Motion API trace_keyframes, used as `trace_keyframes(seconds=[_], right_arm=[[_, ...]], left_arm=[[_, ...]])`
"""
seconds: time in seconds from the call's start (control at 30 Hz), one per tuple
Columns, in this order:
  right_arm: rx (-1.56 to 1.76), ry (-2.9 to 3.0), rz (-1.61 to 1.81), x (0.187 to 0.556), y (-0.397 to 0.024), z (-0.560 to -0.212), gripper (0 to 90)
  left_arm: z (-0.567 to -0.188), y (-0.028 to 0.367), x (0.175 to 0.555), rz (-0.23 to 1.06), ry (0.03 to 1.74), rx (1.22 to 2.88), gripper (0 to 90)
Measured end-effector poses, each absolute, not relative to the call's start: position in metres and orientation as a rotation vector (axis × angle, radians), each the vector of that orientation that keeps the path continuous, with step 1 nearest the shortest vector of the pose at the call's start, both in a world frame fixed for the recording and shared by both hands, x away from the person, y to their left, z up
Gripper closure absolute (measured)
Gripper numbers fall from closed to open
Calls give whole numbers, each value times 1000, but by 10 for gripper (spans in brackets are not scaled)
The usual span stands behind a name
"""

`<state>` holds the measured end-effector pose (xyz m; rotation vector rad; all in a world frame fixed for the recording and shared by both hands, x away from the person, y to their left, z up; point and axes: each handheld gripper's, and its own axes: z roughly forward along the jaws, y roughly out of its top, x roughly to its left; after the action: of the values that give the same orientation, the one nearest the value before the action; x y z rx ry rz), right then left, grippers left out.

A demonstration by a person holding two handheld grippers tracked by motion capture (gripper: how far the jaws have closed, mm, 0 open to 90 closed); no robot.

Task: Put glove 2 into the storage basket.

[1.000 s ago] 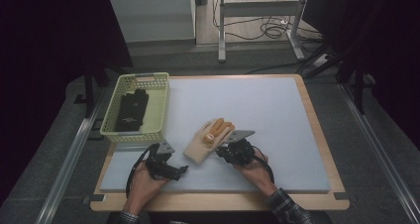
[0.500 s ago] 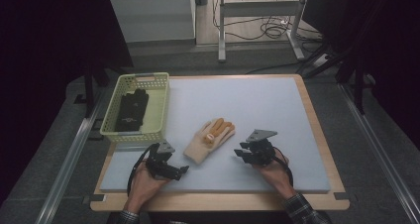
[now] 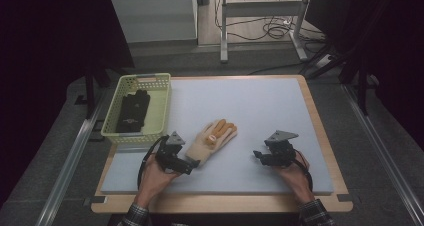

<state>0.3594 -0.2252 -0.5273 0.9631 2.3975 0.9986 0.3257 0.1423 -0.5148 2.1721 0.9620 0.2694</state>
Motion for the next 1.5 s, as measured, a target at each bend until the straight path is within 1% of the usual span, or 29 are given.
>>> trace_keyframes(seconds=[0.07, 0.2, 0.43, 0.7, 0.8, 0.9, 1.0, 1.1, 1.2, 1.3, 1.5], right_arm=[[973, 2391, 995, 360, -229, -529, 306], [1007, 2393, 1017, 363, -234, -531, 254], [1004, 2396, 1020, 363, -234, -532, 248], [1008, 2395, 1025, 363, -234, -532, 248], [1011, 2395, 1029, 363, -234, -532, 248], [1017, 2395, 1036, 363, -234, -532, 248], [1007, 2394, 1025, 363, -234, -532, 248], [1007, 2394, 1024, 363, -234, -532, 248], [1007, 2394, 1024, 363, -234, -532, 248], [1007, 2394, 1023, 363, -234, -532, 248], [1008, 2394, 1024, 363, -234, -532, 248]], left_arm=[[-514, 136, 333, 280, 960, 2186, 0], [-513, 125, 348, 261, 958, 2192, 0], [-516, 101, 370, 255, 946, 2223, 0], [-533, 76, 390, 276, 957, 2310, 4], [-534, 74, 392, 277, 963, 2316, 50], [-530, 75, 390, 275, 958, 2318, 186], [-528, 75, 389, 276, 961, 2324, 282], [-525, 74, 388, 276, 955, 2334, 428], [-523, 73, 386, 275, 956, 2344, 531], [-522, 72, 385, 271, 963, 2343, 586], [-516, 76, 388, 267, 993, 2335, 617]])
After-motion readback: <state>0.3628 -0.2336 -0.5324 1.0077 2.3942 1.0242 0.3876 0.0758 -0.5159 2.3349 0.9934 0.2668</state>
